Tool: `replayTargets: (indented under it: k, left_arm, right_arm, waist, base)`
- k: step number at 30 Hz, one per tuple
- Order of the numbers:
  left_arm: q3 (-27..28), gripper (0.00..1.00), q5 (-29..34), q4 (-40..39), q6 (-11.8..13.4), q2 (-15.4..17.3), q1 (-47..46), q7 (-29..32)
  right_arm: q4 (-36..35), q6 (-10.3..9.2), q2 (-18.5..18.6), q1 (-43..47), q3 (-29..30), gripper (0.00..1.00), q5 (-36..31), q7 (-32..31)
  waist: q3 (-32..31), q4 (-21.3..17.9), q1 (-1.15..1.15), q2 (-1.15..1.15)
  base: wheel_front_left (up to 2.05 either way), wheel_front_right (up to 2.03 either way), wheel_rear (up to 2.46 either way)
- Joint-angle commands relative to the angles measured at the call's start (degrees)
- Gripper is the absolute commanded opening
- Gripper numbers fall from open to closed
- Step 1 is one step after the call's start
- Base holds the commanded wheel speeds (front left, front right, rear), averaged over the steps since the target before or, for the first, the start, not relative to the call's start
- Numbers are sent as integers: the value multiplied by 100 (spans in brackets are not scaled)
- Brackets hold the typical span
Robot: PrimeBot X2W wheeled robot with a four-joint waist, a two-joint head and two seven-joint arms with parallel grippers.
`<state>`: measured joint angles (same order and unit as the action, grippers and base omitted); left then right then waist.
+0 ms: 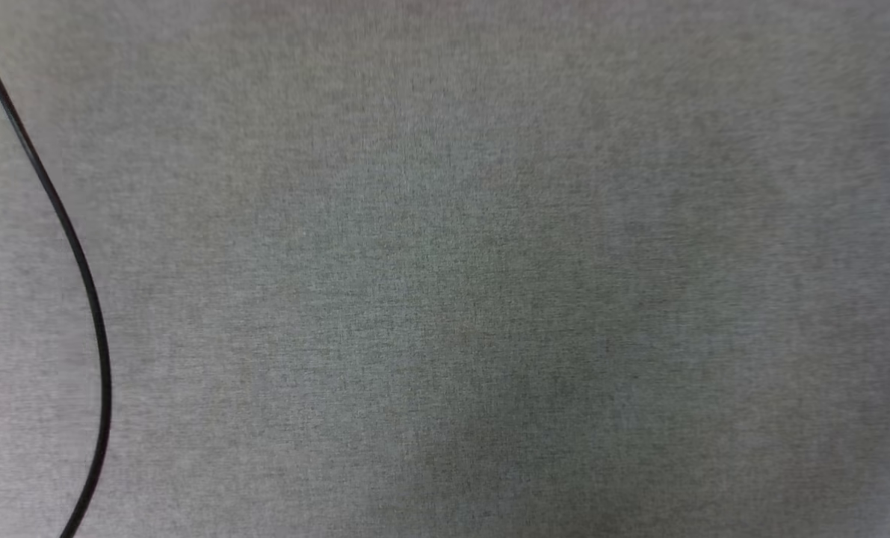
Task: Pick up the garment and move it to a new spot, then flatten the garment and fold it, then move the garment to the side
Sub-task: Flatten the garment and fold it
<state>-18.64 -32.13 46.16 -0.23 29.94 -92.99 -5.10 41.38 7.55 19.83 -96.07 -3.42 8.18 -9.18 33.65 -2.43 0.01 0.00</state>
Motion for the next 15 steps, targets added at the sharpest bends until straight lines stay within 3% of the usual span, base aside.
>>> replayTargets:
  k: [1, 8, 15]
  left_arm:
    - [-4, 0, -38, 74, -37, -7, 69, -17]
    - [21, 0, -303, 540, -331, -89, 666, -183]
    - [149, 0, -813, 683, -606, -158, 2201, -375]
  right_arm:
    - [86, -12, 4, -56, -53, 0, 40, 56]
    - [445, -11, -122, 510, -623, 0, 564, 396]
    - [191, -11, 27, 2224, -1155, 0, 1351, 733]
  waist:
    - [158, 21, -1, 0]
    - [166, 31, -1, 0]
    - [-306, 69, -1, 0]
  base:
    - [0, 0, 0]
    - [0, 0, 0]
    - [0, 0, 0]
